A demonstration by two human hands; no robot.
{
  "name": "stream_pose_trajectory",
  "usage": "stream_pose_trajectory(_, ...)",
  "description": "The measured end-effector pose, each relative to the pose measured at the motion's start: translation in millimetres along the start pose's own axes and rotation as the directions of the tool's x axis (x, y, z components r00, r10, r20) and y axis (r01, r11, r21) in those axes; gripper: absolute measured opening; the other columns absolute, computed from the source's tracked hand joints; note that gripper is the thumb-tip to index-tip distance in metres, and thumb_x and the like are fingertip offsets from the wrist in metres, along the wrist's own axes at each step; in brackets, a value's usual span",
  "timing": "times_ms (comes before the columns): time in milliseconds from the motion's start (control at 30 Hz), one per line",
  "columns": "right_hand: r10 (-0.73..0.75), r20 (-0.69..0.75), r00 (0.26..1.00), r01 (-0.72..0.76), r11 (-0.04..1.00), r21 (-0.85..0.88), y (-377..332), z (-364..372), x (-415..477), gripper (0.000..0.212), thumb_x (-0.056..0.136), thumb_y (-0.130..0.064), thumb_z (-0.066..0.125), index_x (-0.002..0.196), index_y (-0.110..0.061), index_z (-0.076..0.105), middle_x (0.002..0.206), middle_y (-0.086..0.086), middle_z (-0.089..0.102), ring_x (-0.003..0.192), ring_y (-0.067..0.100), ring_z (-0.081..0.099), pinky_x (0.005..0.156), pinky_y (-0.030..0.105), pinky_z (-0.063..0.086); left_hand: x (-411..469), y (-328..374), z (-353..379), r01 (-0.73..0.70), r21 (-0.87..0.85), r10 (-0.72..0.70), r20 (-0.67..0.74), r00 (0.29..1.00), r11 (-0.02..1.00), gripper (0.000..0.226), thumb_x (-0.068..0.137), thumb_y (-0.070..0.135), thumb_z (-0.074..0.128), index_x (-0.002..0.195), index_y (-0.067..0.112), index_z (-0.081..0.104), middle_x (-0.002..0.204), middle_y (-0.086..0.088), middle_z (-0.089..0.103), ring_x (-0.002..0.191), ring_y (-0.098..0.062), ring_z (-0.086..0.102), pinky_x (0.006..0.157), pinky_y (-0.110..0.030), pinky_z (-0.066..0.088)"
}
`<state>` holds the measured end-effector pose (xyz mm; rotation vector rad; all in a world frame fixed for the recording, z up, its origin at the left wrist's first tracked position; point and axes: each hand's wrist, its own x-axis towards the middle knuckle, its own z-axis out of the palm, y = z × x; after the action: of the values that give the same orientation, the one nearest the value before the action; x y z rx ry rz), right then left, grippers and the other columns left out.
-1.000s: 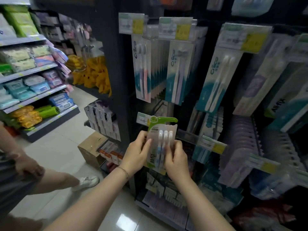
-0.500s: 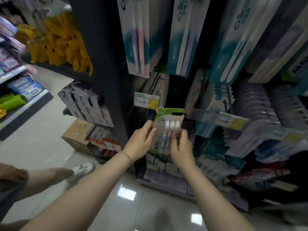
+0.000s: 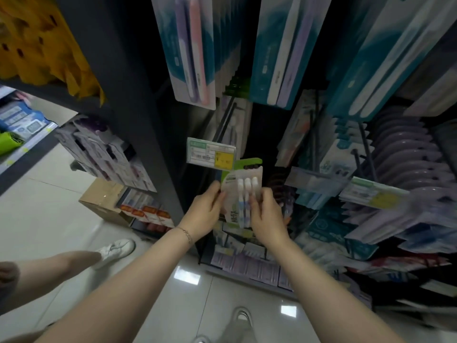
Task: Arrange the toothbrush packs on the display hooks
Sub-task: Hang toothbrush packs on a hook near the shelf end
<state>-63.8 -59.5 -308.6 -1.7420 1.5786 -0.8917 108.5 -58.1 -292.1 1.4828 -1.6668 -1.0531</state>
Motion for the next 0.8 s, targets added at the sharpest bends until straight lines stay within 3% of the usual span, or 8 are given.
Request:
stream_pose_trajectory(100,-0.013,0.01,1.0,0.013,1.0,0.0,-4,5,25,0.021,0.101,-0.031,0.04,0.096,-0.011,0.045,0.086,0.004,0.054,0.076,0.019,0.052,0.064,0.034,0.039,18,-9,-4,0.033,-0.067,-0.037,-0.05,0.998,0.997,0.018,0.103,0.025,0.036,0.113,0.02,0.05,0.096,-0.003,0.067,0.081,-0.013,0.068,0.081,-0.034,0.056)
stream_pose_trajectory(233,-0.063,0.032,0.997,0.064,0.997,-0.03,-9,12,49,0.022,0.101,-0.029,0.044,0.101,-0.009,0.05,0.093,0.008,0.058,0.084,0.024,0.056,0.069,0.041,0.046,34,-16,-9,0.1,-0.156,-0.114,-0.082,0.99,0.983,0.025,0.104,0.027,0.032,0.127,0.031,0.042,0.102,0.001,0.066,0.082,-0.012,0.069,0.074,-0.018,0.053)
stream_pose_trajectory(367,-0.147,0.036,0.989,0.148,0.988,-0.052,-17,13,67,0.021,0.1,-0.026,0.044,0.108,-0.008,0.053,0.098,0.01,0.057,0.091,0.026,0.057,0.072,0.043,0.049,50,-21,-13,0.177,-0.269,-0.215,-0.117,0.97,0.947,0.028,0.104,0.027,0.032,0.127,0.021,0.046,0.108,-0.008,0.066,0.082,-0.013,0.07,0.077,-0.023,0.054)
stream_pose_trajectory(467,-0.174,0.003,0.985,0.174,0.982,-0.068,-24,10,73,0.023,0.099,-0.025,0.046,0.114,-0.01,0.055,0.101,0.009,0.056,0.09,0.026,0.057,0.073,0.044,0.05,59,-18,-17,0.181,-0.301,-0.225,-0.118,0.967,0.936,0.033,0.104,0.02,0.032,0.129,0.008,0.049,0.109,-0.012,0.065,0.078,-0.01,0.069,0.074,-0.019,0.055)
stream_pose_trajectory(600,-0.188,-0.063,0.98,0.184,0.981,-0.062,-30,8,72,0.022,0.098,-0.024,0.048,0.113,-0.01,0.056,0.1,0.009,0.056,0.088,0.025,0.057,0.073,0.045,0.051,65,-6,-21,0.181,-0.413,-0.236,-0.086,0.968,0.892,0.026,0.104,0.008,0.034,0.118,0.004,0.056,0.1,-0.01,0.065,0.078,-0.012,0.065,0.074,-0.018,0.056)
stream_pose_trajectory(800,-0.186,-0.116,0.976,0.18,0.982,-0.055,-32,3,71,0.018,0.097,-0.022,0.051,0.107,-0.009,0.057,0.094,0.009,0.056,0.083,0.025,0.056,0.067,0.039,0.049,68,-2,-21,0.175,-0.446,-0.212,-0.034,0.977,0.878,0.03,0.099,-0.001,0.042,0.096,0.023,0.061,0.096,0.002,0.065,0.083,-0.008,0.064,0.085,-0.028,0.055)
